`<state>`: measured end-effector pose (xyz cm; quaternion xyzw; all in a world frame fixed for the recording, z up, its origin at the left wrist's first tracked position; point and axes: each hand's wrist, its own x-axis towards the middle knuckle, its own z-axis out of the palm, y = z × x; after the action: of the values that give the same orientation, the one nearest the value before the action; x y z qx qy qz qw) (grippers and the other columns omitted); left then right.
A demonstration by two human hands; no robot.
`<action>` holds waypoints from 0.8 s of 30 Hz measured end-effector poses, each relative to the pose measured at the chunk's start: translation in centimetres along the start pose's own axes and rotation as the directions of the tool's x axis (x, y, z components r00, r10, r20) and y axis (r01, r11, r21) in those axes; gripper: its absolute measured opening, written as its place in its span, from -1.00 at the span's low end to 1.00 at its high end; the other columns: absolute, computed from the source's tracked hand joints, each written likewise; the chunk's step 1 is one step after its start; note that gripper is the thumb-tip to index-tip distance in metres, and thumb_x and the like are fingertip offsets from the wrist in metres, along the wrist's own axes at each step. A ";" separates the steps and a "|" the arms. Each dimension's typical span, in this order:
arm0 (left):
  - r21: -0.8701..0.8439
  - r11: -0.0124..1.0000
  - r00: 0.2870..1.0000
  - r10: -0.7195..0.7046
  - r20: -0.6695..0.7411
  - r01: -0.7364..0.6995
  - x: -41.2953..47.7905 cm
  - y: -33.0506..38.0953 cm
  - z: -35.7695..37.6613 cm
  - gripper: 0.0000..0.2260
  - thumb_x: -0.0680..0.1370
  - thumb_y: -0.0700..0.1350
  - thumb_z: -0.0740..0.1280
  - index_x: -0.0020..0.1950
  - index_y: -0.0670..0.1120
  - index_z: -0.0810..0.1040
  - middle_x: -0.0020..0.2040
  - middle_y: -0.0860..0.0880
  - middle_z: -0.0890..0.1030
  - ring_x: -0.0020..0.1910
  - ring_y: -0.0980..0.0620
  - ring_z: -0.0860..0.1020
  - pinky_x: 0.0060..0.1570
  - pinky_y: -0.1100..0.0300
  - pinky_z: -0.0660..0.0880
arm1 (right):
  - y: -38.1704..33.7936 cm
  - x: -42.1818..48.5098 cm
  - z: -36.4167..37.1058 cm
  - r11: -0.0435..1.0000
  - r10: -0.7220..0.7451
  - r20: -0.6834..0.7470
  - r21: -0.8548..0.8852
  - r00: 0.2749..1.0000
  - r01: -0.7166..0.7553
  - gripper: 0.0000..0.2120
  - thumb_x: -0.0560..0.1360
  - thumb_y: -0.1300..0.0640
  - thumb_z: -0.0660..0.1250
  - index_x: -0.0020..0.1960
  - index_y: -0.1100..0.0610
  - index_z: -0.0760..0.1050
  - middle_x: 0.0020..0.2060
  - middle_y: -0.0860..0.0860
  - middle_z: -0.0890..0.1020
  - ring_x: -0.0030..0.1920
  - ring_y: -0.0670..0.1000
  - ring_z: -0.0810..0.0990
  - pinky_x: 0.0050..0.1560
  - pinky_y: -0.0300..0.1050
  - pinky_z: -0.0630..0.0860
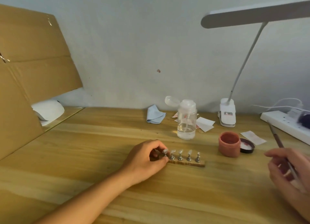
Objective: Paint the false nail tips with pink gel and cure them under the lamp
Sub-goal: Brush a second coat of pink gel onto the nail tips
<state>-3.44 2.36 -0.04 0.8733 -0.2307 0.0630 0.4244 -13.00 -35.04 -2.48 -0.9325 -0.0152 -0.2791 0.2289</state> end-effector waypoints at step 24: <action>-0.074 0.996 0.991 -0.038 0.129 0.048 1.9 5.1 5.7 -0.88 0.41 -0.02 0.55 -0.14 0.12 0.63 -0.13 0.12 0.70 -0.11 0.18 0.63 0.05 0.09 0.56 | -7.2 0.1 -1.5 0.975 0.081 -0.085 -0.200 0.993 -0.096 -0.73 0.49 -0.03 0.34 0.14 -0.10 0.35 0.02 -0.20 0.51 -0.34 -0.09 0.60 -0.41 -0.03 0.55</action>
<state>-4.53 -5.41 0.62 0.8633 -0.2407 -0.0107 0.4434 -14.86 -29.27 1.71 -0.9394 0.0638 -0.3041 0.1446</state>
